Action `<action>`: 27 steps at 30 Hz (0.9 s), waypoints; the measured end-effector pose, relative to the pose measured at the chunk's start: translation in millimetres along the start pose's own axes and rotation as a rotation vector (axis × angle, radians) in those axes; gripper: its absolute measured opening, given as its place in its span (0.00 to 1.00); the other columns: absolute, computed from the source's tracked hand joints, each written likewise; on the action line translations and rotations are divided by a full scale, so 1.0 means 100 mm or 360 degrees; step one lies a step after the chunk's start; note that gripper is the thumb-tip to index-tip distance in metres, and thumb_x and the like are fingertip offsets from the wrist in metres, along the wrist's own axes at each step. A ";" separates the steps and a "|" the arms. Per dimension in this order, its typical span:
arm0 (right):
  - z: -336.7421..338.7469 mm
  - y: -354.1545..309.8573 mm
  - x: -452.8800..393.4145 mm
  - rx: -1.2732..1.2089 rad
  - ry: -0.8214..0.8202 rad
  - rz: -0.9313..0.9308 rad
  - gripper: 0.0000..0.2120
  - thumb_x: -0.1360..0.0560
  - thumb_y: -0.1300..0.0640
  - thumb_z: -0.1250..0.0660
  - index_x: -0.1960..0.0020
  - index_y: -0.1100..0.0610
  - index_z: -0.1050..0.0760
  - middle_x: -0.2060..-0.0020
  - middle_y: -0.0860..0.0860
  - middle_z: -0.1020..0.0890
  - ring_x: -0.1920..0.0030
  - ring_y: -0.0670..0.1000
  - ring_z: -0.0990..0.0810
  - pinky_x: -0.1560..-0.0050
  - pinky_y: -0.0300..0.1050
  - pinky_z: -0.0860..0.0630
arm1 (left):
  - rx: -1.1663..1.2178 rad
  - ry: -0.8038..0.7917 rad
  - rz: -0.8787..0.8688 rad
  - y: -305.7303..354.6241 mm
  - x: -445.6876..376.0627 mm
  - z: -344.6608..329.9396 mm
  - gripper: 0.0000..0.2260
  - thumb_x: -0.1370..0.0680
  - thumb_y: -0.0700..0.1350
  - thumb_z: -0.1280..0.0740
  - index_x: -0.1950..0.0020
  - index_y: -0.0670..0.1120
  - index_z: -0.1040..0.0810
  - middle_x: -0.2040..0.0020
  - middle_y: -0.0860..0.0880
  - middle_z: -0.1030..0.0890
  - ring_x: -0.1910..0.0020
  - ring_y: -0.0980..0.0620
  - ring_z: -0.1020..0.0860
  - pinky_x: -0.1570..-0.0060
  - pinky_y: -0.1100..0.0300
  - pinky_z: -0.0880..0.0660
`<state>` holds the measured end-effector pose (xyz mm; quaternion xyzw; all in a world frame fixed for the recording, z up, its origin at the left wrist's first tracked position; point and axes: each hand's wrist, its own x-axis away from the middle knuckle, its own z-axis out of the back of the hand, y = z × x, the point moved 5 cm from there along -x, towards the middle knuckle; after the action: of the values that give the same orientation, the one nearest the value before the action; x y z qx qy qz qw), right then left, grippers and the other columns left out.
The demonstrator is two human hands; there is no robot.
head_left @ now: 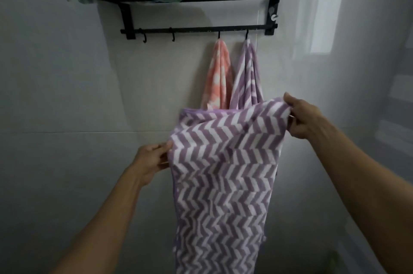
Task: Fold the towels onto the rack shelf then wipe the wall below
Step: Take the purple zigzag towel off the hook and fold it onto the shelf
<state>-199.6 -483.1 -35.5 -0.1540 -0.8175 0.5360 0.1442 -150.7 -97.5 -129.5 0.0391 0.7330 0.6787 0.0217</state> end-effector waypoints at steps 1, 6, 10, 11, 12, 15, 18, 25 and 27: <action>0.04 0.02 0.03 -0.0018 -0.0081 -0.0016 0.16 0.23 0.45 0.29 0.47 0.57 0.19 0.55 0.52 0.14 0.58 0.52 0.15 0.59 0.47 0.17 | 0.0099 0.0079 -0.0024 0.06 -0.06 0.00 0.06 0.20 0.43 0.31 0.52 0.41 0.17 0.58 0.46 0.14 0.66 0.52 0.17 0.60 0.57 0.18; 0.13 0.56 0.22 0.0587 -0.0526 -0.0211 0.39 0.44 0.52 0.15 0.37 0.66 0.22 0.48 0.60 0.14 0.50 0.58 0.14 0.53 0.51 0.17 | 0.0148 0.0163 -0.0119 0.45 -0.22 -0.06 0.06 0.22 0.44 0.29 0.55 0.43 0.18 0.65 0.49 0.15 0.69 0.54 0.19 0.66 0.60 0.20; 0.01 0.26 0.06 0.0084 -0.0412 0.0023 0.28 0.31 0.56 0.22 0.35 0.64 0.23 0.44 0.62 0.16 0.49 0.58 0.14 0.57 0.54 0.16 | 0.0390 0.0033 -0.0272 0.74 -0.20 0.05 0.09 0.21 0.46 0.31 0.47 0.41 0.19 0.54 0.46 0.16 0.61 0.53 0.18 0.58 0.57 0.19; -0.01 0.17 0.06 0.0051 -0.0474 0.0025 0.24 0.27 0.54 0.26 0.34 0.62 0.23 0.42 0.61 0.16 0.46 0.58 0.15 0.54 0.54 0.16 | 0.0313 -0.0100 -0.0277 0.74 -0.16 0.05 0.12 0.22 0.47 0.31 0.43 0.42 0.19 0.49 0.45 0.16 0.56 0.51 0.18 0.53 0.54 0.20; -0.02 0.13 0.10 0.0133 -0.0568 0.0003 0.25 0.28 0.52 0.25 0.34 0.60 0.23 0.42 0.60 0.16 0.44 0.59 0.15 0.52 0.53 0.16 | 0.0178 -0.0209 -0.0231 0.63 -0.12 0.04 0.16 0.24 0.48 0.30 0.40 0.41 0.19 0.46 0.44 0.16 0.53 0.49 0.19 0.49 0.51 0.21; 0.10 0.43 0.15 0.0713 -0.0738 -0.0153 0.46 0.51 0.50 0.12 0.36 0.60 0.22 0.43 0.58 0.15 0.43 0.60 0.16 0.46 0.56 0.18 | -0.0149 -0.0171 -0.0014 0.07 0.03 0.07 0.11 0.24 0.47 0.29 0.46 0.41 0.17 0.48 0.41 0.15 0.59 0.49 0.17 0.55 0.54 0.19; 0.13 0.55 0.06 0.0554 -0.0636 -0.0126 0.48 0.57 0.50 0.10 0.41 0.65 0.20 0.45 0.63 0.15 0.49 0.60 0.14 0.53 0.54 0.16 | 0.0002 0.0104 0.0050 -0.03 -0.02 0.17 0.08 0.23 0.46 0.28 0.51 0.41 0.17 0.55 0.43 0.16 0.68 0.53 0.18 0.67 0.61 0.21; 0.07 1.01 0.23 0.0643 -0.0870 -0.0348 0.37 0.51 0.47 0.12 0.47 0.61 0.17 0.49 0.58 0.14 0.55 0.55 0.14 0.58 0.48 0.18 | 0.0445 0.0250 -0.0058 0.48 -0.24 0.25 0.12 0.23 0.47 0.28 0.48 0.39 0.17 0.55 0.43 0.15 0.61 0.47 0.19 0.63 0.57 0.18; 0.03 1.01 0.18 0.0533 -0.0758 -0.0244 0.22 0.39 0.51 0.18 0.49 0.60 0.15 0.47 0.59 0.15 0.55 0.53 0.14 0.57 0.47 0.17 | 0.0547 0.0062 -0.0206 0.61 -0.25 0.28 0.13 0.24 0.47 0.28 0.45 0.39 0.18 0.53 0.43 0.15 0.56 0.47 0.17 0.60 0.57 0.18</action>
<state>-207.7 -439.7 -127.7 0.0641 -0.7377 0.6719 0.0120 -121.5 -67.0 -71.9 -0.0183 0.8394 0.5414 0.0442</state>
